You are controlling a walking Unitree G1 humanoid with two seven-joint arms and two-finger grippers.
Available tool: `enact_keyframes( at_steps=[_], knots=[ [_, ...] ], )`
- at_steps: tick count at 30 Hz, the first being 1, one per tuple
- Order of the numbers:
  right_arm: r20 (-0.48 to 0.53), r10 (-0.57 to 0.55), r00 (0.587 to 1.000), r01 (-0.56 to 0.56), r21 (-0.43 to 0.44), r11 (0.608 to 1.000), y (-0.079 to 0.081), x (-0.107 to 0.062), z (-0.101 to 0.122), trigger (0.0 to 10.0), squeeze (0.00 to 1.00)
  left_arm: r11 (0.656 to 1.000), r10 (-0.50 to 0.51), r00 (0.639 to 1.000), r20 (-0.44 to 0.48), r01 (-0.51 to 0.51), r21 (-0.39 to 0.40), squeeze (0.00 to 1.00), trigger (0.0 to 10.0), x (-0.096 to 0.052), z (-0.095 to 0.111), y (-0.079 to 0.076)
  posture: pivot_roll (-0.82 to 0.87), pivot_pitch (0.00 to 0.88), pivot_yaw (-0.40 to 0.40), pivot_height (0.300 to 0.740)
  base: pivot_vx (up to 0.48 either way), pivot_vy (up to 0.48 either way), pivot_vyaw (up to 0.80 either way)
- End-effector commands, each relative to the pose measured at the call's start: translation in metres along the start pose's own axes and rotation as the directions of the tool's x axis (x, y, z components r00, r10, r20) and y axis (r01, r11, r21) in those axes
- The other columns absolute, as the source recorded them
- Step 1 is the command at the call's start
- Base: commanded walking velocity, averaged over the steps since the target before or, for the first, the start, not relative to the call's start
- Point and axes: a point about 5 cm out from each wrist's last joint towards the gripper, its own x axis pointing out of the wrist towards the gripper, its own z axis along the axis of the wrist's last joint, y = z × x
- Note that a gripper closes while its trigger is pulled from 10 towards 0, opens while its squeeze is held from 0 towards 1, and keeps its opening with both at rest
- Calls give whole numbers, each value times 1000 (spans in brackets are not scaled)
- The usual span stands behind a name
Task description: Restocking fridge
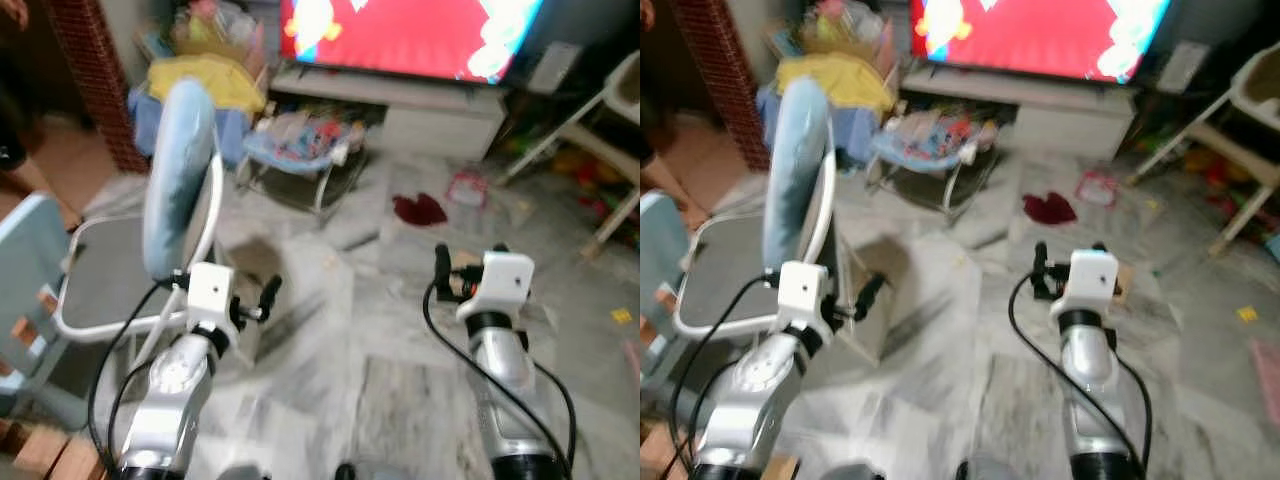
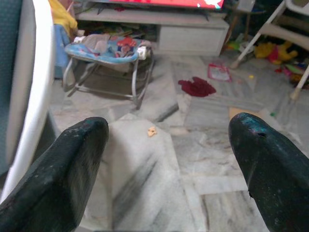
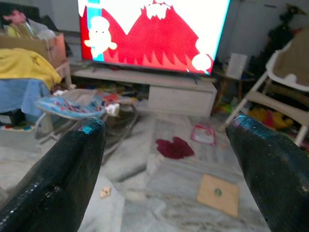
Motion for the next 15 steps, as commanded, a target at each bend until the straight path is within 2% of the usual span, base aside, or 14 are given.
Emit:
enact_keyframes(
  at_steps=[1,2,7,15],
  knots=[
    [9,-18,1000,19,-16,1000,-8,1,2,10000,0,1000,-19,1000,13,19,-14,0,10000,1,3,-7,29,20,-15,740,0,0,-800],
    [11,-18,1000,18,-12,1000,-8,1,3,10000,0,1000,-18,1000,13,18,-16,0,10000,1,3,-7,29,20,-16,740,0,0,-800],
    [16,-5,1000,5,-10,1000,-5,0,3,10000,0,1000,-12,1000,13,13,-20,0,10000,2,3,-7,29,20,-16,740,0,0,0],
    [-6,-1,1000,1,-27,1000,-6,1,0,10000,0,1000,-12,1000,16,13,-19,0,10000,2,4,-8,30,20,-19,740,-268,0,0]
  ],
)
